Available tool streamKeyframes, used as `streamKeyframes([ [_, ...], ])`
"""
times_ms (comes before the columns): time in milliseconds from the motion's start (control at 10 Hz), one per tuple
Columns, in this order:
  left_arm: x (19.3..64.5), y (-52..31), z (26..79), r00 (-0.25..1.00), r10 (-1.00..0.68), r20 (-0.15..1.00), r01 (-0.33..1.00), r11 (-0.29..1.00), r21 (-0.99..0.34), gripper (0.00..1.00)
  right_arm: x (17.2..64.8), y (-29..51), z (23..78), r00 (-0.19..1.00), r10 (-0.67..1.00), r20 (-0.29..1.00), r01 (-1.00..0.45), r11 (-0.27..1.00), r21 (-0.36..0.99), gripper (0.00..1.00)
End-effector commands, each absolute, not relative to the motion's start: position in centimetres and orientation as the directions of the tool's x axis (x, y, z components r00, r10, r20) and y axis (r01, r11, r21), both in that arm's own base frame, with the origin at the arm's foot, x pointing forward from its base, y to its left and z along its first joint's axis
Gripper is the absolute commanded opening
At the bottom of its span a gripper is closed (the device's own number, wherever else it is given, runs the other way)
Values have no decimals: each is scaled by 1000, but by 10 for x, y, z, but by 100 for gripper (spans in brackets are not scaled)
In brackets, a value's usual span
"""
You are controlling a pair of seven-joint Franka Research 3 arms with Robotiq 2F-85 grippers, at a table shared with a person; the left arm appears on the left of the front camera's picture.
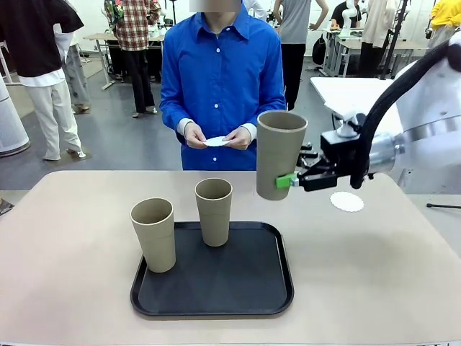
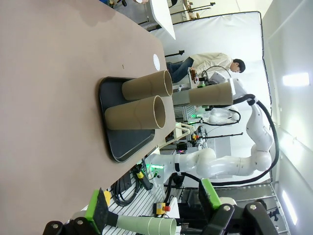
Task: Place coasters on the table and set cups on them.
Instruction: Pick up one Reusable plastic cup and place it on a coaster set by the human.
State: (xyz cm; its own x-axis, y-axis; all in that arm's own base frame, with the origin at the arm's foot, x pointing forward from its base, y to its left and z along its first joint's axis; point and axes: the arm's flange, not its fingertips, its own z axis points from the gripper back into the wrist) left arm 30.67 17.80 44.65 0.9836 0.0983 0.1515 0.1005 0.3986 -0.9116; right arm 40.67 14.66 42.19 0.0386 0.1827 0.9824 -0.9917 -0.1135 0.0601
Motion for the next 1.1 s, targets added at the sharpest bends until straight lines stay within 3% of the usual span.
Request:
streamKeyframes([
  [0, 305, 179, 448, 983, 98, 155, 105, 396, -912, 100, 399, 156, 434, 54, 204, 978, -996, -57, 66, 22],
  [300, 305, 179, 448, 983, 98, 155, 105, 396, -912, 100, 404, 147, 434, 34, 195, 980, -994, -99, 54, 22],
  [400, 305, 179, 448, 983, 98, 155, 105, 396, -912, 100, 403, 150, 442, 26, 212, 977, -995, -86, 45, 81],
  [1000, 305, 179, 448, 983, 98, 155, 105, 396, -912, 100, 489, 2, 453, 91, 168, 982, -969, 243, 48, 81],
])
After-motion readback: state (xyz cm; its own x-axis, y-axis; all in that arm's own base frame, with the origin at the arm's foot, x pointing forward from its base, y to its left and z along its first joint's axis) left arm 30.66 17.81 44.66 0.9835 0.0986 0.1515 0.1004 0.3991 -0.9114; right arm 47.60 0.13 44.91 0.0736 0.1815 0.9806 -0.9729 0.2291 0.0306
